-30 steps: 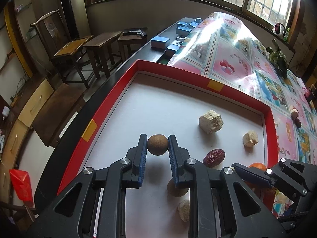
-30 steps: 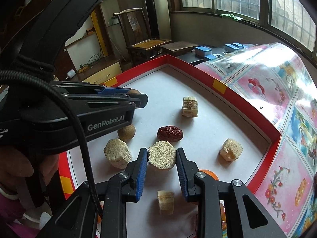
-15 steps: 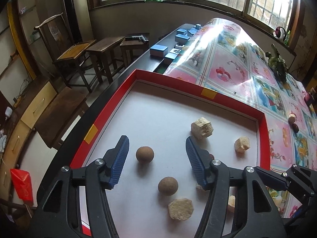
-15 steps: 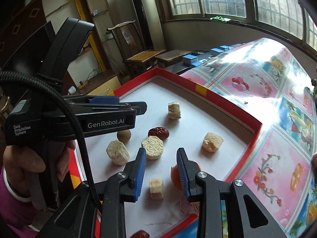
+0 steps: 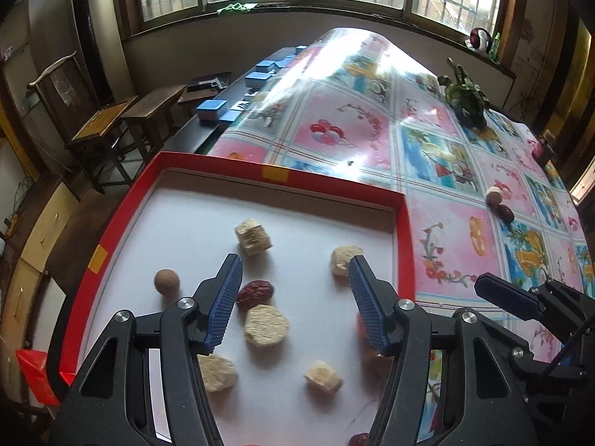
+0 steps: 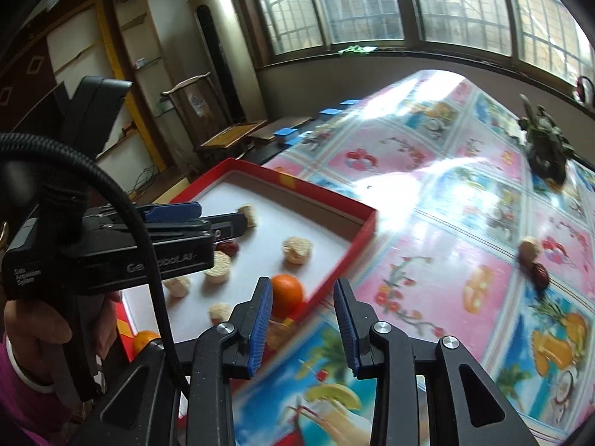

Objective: Organize fruits
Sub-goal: 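Move both grippers back over the table to the last cake cube and date, then grasp the pale cake cube with the left gripper while the right gripper grasps the red date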

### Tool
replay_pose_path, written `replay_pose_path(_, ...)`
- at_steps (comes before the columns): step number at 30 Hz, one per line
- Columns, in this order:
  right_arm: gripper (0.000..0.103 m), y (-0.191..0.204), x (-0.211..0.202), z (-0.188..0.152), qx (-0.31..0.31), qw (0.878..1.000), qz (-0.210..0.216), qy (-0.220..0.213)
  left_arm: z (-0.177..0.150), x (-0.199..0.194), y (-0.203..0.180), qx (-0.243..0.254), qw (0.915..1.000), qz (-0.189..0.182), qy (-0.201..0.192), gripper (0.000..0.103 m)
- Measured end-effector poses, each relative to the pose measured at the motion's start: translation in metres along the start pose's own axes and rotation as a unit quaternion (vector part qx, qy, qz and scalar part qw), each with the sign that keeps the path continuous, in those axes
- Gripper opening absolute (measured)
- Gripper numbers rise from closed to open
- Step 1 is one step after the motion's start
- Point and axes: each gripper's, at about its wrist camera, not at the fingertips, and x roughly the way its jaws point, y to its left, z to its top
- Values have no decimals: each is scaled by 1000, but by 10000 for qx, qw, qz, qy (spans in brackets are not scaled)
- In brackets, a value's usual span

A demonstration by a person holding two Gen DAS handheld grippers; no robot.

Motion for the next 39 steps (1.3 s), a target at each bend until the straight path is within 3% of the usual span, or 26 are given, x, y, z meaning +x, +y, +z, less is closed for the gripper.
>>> replay_pose_path(10, 35, -67, -28, -26, 565, 9960, -698, 8, 1, 12, -66, 422, 9980, -412, 215, 60)
replay_pose_path(14, 43, -99, -39, -33, 690, 9933, -924, 0, 4, 17, -90, 580, 9962, -575, 311, 60)
replay_pose_path(18, 44, -137, -45, -34, 861, 9893, -1178, 58, 11, 23, -113, 696, 9938, -762, 408, 60)
replay_pose_path(23, 44, -175, -34, -27, 941, 9859, -1370, 170, 24, 34, -135, 788, 9906, -965, 573, 60)
replay_pose_path(28, 43, -190, -5, -6, 567, 9886, -1350, 344, 39, 42, -151, 871, 9891, -1001, 637, 60)
replay_pose_path(31, 30, -192, 10, 2, 371, 9894, -1346, 394, 46, 44, -157, 881, 9886, -1021, 663, 60)
replay_pose_path(33, 16, -195, 16, 6, 233, 9893, -1380, 415, 51, 47, -162, 901, 9882, -1037, 675, 60)
replay_pose_path(39, 16, -195, -6, -8, 273, 9855, -1578, 569, 62, 67, -186, 1053, 9835, -1251, 775, 60)
